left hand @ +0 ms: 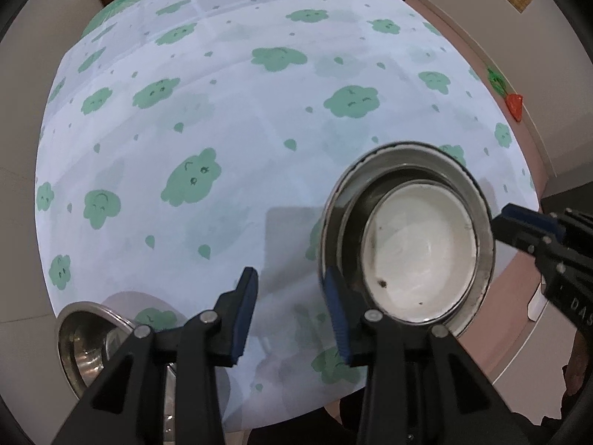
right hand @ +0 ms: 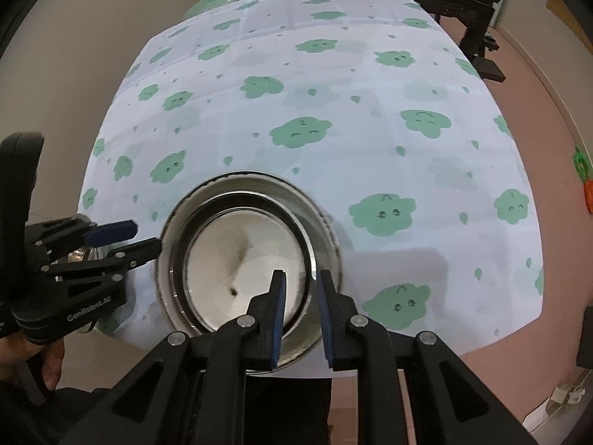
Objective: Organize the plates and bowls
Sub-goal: 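Open both grippers to release the white enamel bowl rim, then close both grippers on the rim of the stacked bowls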
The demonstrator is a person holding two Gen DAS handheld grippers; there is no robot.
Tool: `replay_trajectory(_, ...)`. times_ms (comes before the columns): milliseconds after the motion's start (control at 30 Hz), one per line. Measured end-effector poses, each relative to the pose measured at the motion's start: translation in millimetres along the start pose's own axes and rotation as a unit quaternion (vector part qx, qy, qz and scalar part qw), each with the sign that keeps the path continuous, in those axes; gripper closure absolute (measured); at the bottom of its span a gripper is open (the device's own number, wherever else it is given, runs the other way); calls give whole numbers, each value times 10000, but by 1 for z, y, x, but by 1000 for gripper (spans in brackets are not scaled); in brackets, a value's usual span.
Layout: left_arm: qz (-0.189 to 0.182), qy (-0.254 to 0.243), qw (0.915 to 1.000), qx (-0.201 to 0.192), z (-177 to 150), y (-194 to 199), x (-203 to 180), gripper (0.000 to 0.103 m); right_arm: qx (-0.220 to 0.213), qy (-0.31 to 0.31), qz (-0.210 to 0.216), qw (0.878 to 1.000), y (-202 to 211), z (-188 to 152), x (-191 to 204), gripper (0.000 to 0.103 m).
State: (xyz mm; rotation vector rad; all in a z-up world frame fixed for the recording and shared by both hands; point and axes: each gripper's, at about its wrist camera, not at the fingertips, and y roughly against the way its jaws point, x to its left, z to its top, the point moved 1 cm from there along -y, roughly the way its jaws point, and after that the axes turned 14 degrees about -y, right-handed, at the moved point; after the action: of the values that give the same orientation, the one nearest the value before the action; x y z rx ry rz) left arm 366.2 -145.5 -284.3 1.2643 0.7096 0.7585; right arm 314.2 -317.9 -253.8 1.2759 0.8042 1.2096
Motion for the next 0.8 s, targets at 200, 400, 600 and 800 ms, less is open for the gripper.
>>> replay_trajectory(200, -215, 165, 9996, 87, 0, -7, 3, 64, 53, -108, -120, 9999, -9, 3, -11, 84)
replay_trajectory(400, -232, 208, 9994, 133, 3, -11, 3, 65, 109, -128, -164, 9997, -15, 5, -18, 84)
replay_trajectory(600, -203, 217, 9994, 187, 5, -16, 2, 67, 170, -220, -120, 9995, -20, 7, -26, 84)
replay_trajectory(800, -187, 156, 9993, 276, 7, -23, -2, 69, 216, -248, -58, 9994, -26, 7, -29, 84)
